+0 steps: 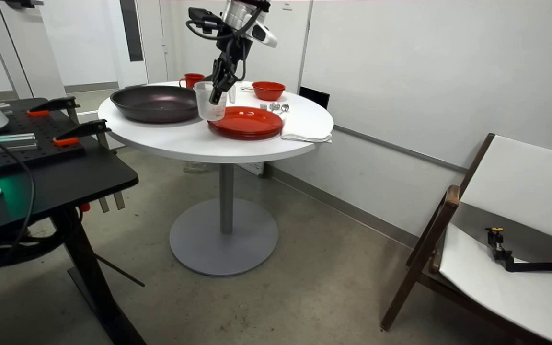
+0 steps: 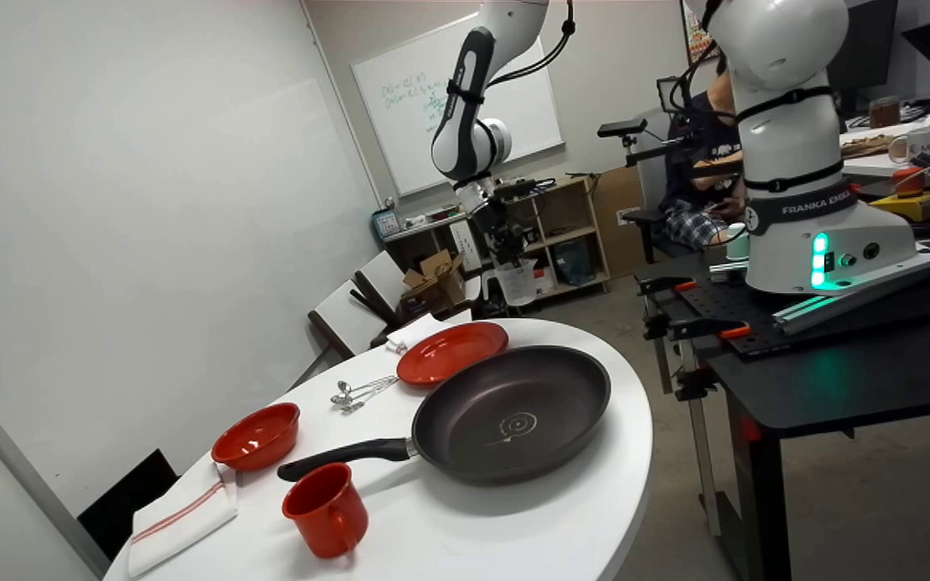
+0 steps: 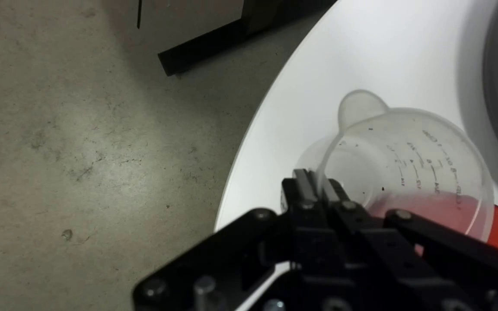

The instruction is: Put the transparent jar on the table

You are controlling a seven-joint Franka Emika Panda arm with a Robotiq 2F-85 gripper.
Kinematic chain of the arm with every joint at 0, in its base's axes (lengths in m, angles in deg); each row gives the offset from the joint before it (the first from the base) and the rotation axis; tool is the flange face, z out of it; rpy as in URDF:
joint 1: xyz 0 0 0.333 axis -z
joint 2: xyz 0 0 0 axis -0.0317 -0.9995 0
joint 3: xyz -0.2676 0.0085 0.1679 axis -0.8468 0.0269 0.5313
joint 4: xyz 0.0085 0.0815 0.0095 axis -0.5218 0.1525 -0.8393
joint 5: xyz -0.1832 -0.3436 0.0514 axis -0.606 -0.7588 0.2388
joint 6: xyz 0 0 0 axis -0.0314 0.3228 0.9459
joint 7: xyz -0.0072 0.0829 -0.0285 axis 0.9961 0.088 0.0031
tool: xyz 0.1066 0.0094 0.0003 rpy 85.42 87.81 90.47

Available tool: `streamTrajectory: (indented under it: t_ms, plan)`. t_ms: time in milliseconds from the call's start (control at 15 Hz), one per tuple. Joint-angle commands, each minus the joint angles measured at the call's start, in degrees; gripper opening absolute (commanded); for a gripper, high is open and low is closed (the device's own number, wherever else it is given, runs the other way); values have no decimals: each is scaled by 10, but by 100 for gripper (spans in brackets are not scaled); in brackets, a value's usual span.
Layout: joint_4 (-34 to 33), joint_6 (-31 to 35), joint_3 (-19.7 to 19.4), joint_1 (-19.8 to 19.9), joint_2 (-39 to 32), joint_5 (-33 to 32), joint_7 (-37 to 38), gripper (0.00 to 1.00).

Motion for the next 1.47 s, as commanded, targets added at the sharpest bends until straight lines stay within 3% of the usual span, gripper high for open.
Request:
streamTrajectory:
  t_ms: [0,933,1400]
  plan:
    - [9,-20,9,-4,4,8,-11,2]
    - [39,-10,25,-17,-34,14,2,2]
    - [48,35,40,-17,-73,46,8,2]
